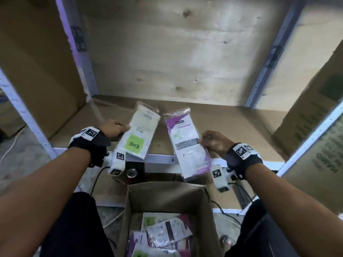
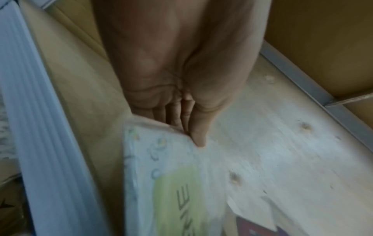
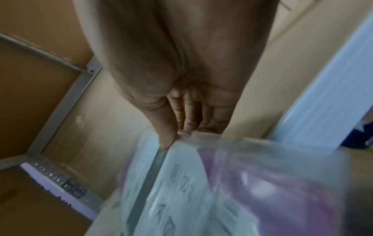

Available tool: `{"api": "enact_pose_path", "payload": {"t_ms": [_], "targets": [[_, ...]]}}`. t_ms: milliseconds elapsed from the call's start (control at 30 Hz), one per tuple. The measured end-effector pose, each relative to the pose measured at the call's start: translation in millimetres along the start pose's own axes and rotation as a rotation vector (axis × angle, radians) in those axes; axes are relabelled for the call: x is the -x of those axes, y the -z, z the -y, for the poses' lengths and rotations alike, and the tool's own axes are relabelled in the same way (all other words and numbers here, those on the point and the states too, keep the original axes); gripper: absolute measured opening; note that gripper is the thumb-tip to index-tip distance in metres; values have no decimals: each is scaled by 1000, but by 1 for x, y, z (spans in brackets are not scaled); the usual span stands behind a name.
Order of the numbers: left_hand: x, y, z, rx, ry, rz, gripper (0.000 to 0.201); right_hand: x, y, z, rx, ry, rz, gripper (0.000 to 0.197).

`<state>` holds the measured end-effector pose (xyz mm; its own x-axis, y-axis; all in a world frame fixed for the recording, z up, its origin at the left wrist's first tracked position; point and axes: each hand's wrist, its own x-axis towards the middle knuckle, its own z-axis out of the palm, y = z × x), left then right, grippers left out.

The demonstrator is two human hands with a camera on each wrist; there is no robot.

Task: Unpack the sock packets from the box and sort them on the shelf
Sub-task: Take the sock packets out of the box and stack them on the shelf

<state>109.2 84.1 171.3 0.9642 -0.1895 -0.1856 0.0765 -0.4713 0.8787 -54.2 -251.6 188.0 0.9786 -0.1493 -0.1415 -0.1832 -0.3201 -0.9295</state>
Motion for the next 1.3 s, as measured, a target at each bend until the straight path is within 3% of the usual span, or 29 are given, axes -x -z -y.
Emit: {"api": "enact_pose_path", "payload": {"t_ms": [133, 300, 467, 633, 867, 1000, 1167, 1300], "targets": [[-33, 3, 13, 52, 112, -89, 16, -45, -15, -12, 32, -96, -53, 14], [-66, 8, 28, 6, 159, -180, 24, -103, -38, -9, 195, -164, -63, 35], [-95, 24, 27, -172, 148, -236, 29, -156, -66, 13, 310, -132, -24, 31], [-121, 51, 27, -284, 151, -271, 29, -198, -100, 36, 245, -118, 48, 7], [-153, 74, 40, -335, 177, -311, 33, -252, -140, 44, 316, -74, 25, 21], [-168, 84, 43, -323, 112, -337, 36, -278, -155, 52, 280, -63, 19, 32], [-179, 89, 47, -378, 91, -375, 42, -297, -170, 57, 288, -76, 7, 27], [-185, 99, 48, -460, 181, -362, 42, -307, -181, 56, 265, -73, -5, 21]]}}
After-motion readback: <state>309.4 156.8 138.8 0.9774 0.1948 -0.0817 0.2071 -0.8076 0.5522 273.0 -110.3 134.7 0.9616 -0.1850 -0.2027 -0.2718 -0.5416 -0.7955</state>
